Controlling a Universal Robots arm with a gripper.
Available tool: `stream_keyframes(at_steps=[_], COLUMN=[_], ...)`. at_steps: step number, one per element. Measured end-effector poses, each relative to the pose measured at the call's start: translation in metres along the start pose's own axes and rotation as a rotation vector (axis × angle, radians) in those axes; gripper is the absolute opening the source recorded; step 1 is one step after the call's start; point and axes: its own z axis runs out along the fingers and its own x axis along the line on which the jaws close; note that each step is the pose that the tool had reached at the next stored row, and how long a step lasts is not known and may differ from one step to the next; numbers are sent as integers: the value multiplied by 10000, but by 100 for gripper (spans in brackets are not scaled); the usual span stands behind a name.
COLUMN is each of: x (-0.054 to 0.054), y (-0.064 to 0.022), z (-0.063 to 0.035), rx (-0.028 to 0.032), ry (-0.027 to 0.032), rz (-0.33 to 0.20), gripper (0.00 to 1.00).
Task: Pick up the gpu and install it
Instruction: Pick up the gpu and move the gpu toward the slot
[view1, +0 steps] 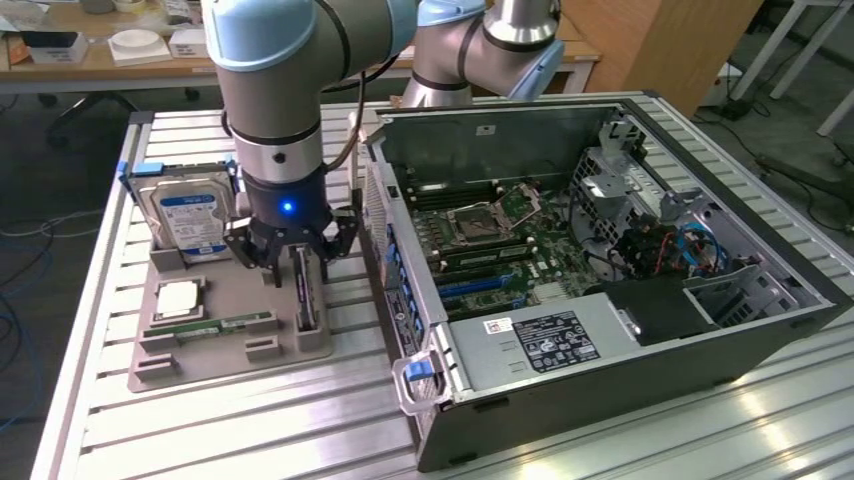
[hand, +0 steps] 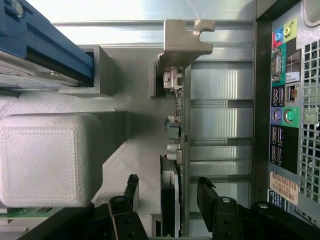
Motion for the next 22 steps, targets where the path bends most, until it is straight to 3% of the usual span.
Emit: stream_keyframes(at_steps=[3,6,10,11,22], x=[0,0,0,0,-15], y=[0,0,0,0,1], z=[0,0,0,0,1], rx=[0,-1,-1,0,-2], ry=[0,0,-1,0,-2], rz=[0,0,0,1,0], gripper=[57,44,42,35,35])
